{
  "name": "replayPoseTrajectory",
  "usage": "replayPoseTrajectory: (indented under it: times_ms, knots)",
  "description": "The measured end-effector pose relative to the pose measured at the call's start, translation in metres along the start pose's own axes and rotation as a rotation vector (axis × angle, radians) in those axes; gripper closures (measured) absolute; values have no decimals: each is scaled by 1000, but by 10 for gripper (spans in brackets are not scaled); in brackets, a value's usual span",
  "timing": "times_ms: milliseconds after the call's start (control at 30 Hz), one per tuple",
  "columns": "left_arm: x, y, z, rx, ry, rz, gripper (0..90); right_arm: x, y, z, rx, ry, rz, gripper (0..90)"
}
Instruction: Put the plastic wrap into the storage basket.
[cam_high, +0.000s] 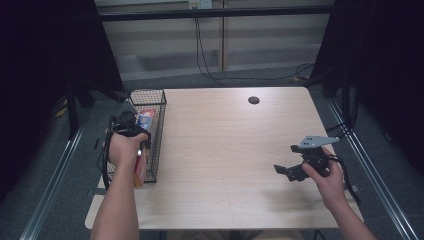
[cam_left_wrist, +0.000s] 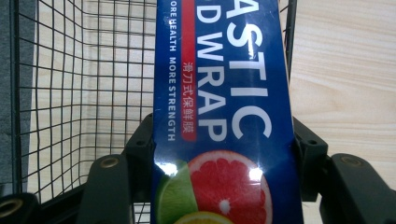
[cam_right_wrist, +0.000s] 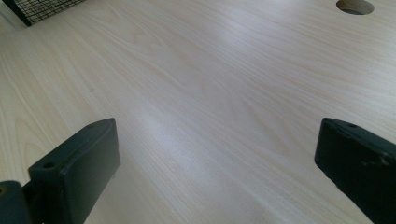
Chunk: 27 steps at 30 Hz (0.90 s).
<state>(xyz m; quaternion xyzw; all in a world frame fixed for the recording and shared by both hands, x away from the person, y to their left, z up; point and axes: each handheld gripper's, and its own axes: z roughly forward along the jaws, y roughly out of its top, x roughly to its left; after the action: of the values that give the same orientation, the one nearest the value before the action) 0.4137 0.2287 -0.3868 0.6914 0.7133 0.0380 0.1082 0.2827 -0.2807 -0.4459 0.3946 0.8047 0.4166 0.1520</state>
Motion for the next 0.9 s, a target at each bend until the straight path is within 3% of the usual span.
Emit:
replayPoseTrajectory:
  times_ms: [900]
  knots:
    - [-1, 0, 7, 16, -1, 2, 411, 0, 0, 1, 2, 0, -4, 0]
